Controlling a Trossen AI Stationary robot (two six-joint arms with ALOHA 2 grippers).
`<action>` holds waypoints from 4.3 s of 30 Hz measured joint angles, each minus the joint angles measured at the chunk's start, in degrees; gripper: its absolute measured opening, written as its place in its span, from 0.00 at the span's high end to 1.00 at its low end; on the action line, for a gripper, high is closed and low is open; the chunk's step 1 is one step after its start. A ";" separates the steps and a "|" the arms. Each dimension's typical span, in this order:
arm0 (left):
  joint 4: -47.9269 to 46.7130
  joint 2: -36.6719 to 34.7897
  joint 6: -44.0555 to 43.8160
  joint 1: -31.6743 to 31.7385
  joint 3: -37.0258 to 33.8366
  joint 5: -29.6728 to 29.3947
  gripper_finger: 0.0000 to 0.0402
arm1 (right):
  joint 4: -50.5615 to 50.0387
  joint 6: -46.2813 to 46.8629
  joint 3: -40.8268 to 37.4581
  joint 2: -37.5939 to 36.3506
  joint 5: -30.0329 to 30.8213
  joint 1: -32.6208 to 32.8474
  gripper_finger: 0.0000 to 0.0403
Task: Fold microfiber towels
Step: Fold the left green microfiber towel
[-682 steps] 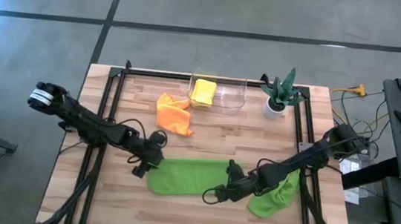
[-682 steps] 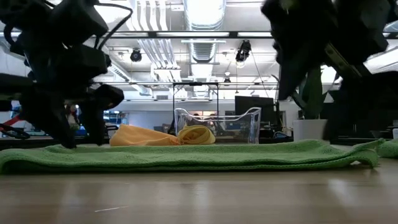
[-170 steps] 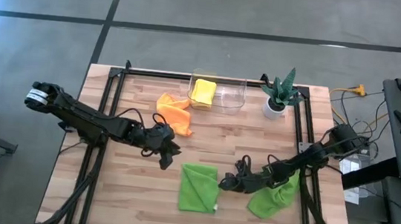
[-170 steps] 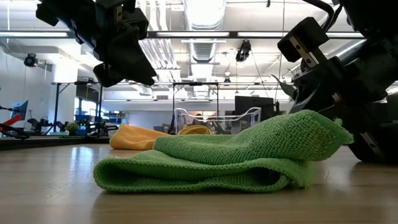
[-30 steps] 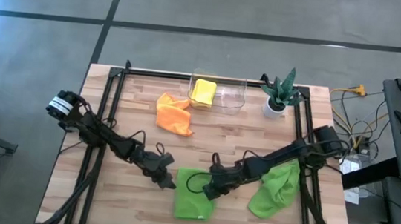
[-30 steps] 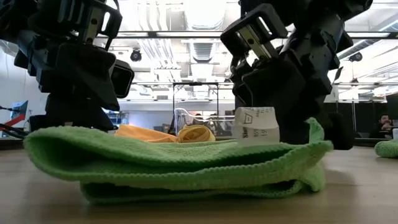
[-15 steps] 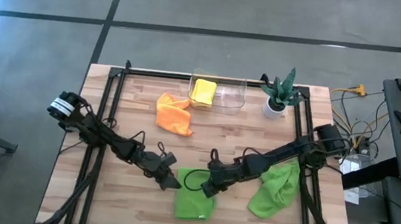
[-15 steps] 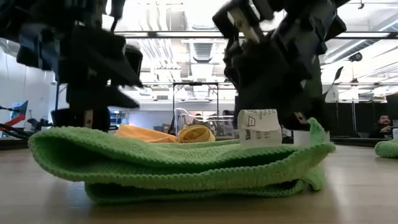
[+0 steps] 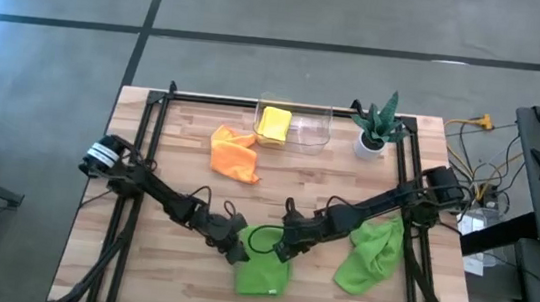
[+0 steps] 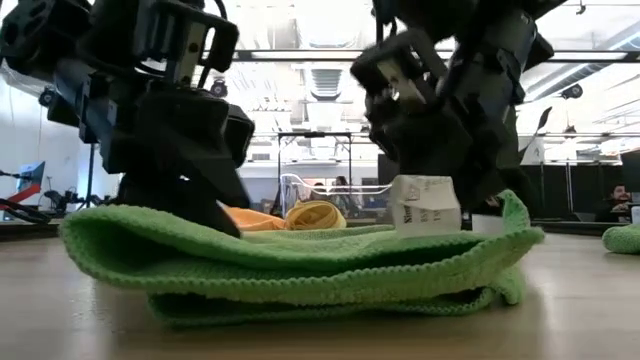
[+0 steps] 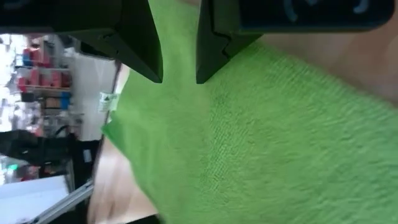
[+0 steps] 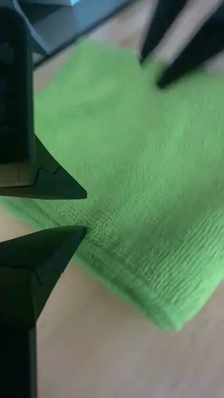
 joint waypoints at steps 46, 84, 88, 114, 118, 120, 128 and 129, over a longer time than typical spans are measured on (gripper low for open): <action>-18.85 -6.88 -17.54 -18.55 5.88 -29.11 0.80 | 0.39 -64.46 11.08 11.00 -10.37 -12.35 0.58; -32.91 -17.80 -15.28 -18.86 1.28 -32.68 0.80 | -17.73 -69.78 24.83 6.52 2.28 -11.06 0.98; -36.19 -22.98 -15.31 -18.87 -1.64 -37.22 0.80 | -16.55 -67.84 24.85 5.65 4.58 -7.15 0.98; -39.02 -39.16 -13.71 -18.81 -14.39 -43.54 0.80 | -12.31 -69.80 24.44 6.35 4.96 6.85 0.98; -37.96 -38.27 -10.99 -18.81 -14.37 -43.54 0.80 | -12.34 -72.85 24.33 6.35 6.07 9.31 0.98; -37.98 -37.87 -10.92 -18.81 -14.37 -43.54 0.80 | -12.37 -74.20 24.33 6.35 7.76 10.66 0.98; -38.07 -37.15 -10.87 -18.81 -14.39 -43.50 0.80 | -12.92 -74.54 23.49 6.37 7.96 14.33 0.98; -38.09 -37.17 -10.87 -18.81 -14.39 -43.50 0.80 | -12.85 -74.56 23.33 6.37 8.04 14.72 0.98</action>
